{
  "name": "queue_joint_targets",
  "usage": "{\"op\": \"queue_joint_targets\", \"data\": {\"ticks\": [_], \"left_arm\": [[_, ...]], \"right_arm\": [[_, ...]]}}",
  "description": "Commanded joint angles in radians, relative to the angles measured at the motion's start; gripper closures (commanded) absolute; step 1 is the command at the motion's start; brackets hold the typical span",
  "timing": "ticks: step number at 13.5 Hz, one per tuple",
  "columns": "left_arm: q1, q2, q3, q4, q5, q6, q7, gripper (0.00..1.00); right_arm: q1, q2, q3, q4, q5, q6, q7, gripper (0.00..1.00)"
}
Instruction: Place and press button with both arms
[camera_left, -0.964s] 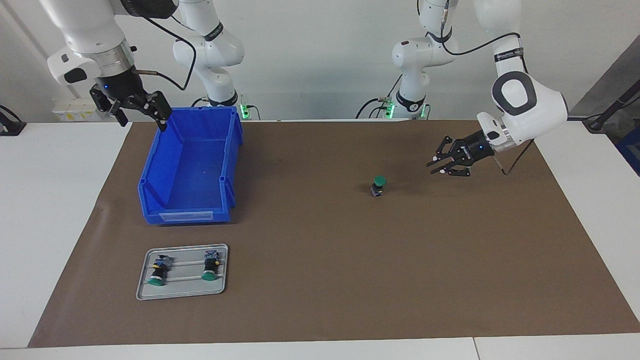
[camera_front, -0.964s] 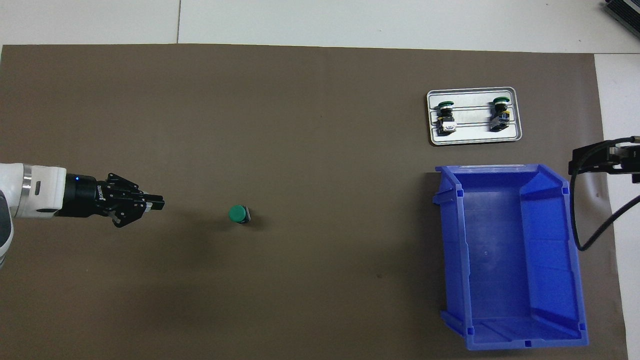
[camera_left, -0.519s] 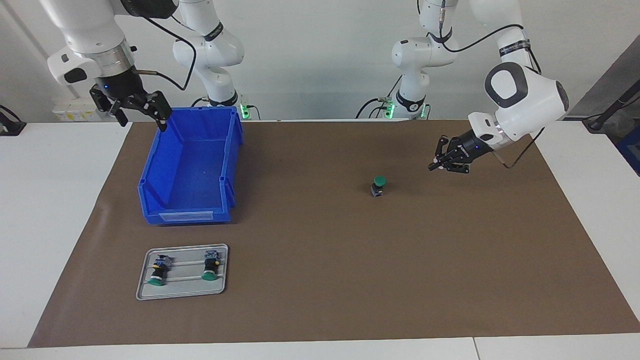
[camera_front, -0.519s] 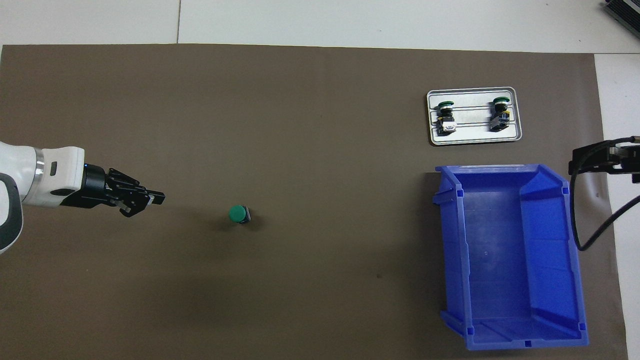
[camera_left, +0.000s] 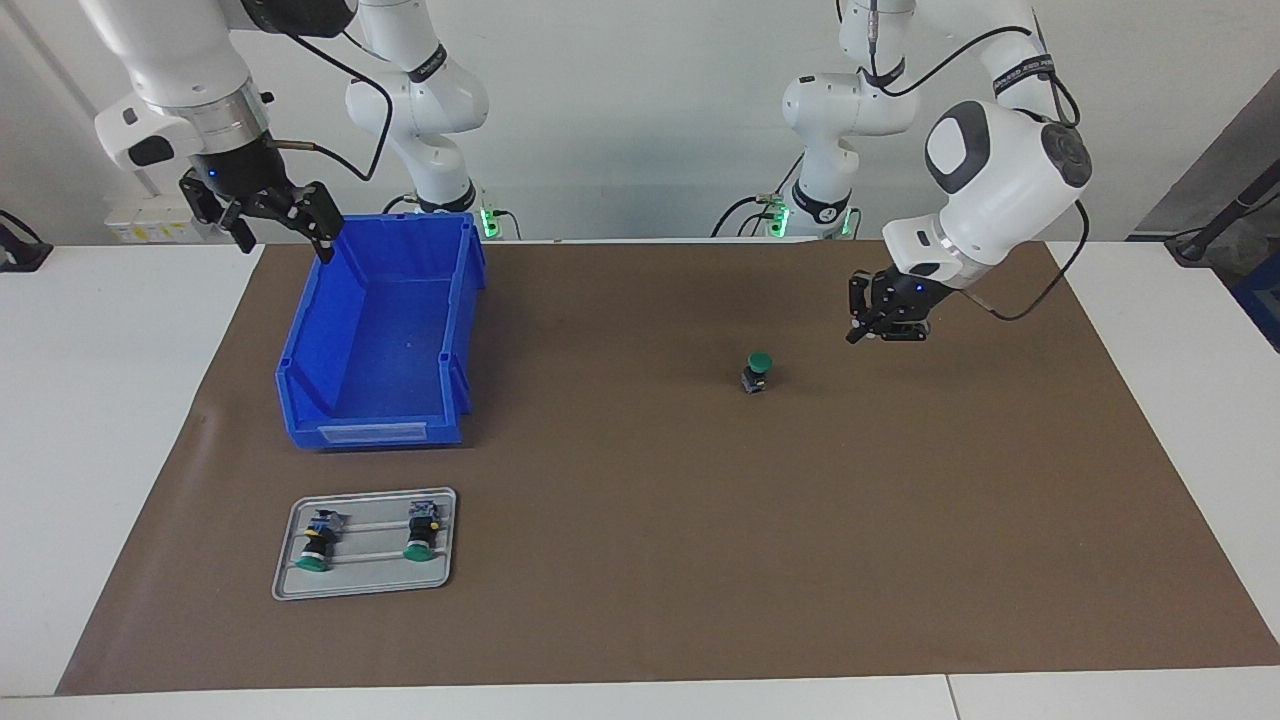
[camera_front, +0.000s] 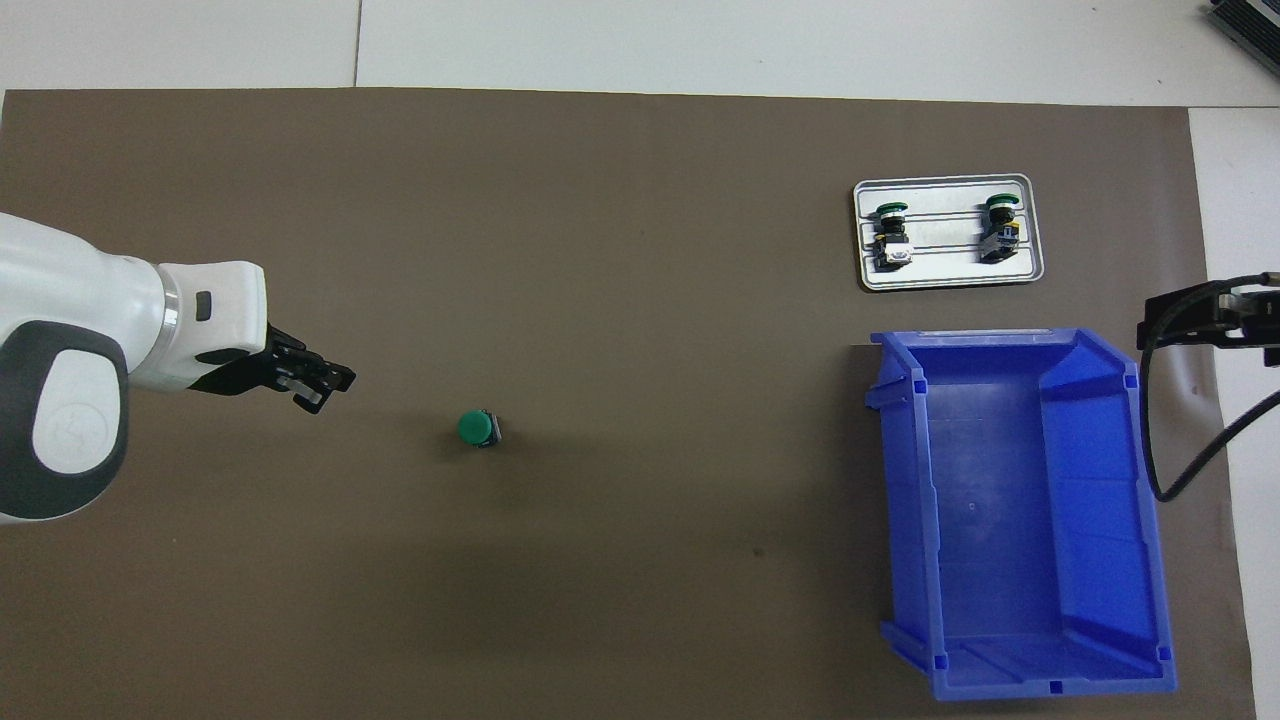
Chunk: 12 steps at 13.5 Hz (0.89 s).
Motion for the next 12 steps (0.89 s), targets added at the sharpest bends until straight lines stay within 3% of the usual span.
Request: {"op": "queue_joint_targets", "data": {"ticks": [1, 5, 10, 12], "left_arm": [[-0.052, 0.01, 0.009, 0.006, 0.044, 0.035, -0.241, 1.0], [-0.219, 0.028, 0.009, -0.018, 0.213, 0.097, -0.465, 1.0], [-0.278, 0.041, 0.008, -0.142, 0.285, 0.252, -0.567, 1.0], [-0.294, 0.071, 0.008, -0.146, 0.29, 0.272, -0.581, 1.0]], "right_arm": [[-0.005, -0.004, 0.0, 0.008, 0.015, -0.021, -0.016, 0.0], [-0.005, -0.004, 0.0, 0.008, 0.015, -0.021, -0.016, 0.0], [-0.005, -0.004, 0.0, 0.008, 0.015, -0.021, -0.016, 0.0], [-0.005, -0.004, 0.0, 0.008, 0.015, -0.021, -0.016, 0.0]]}}
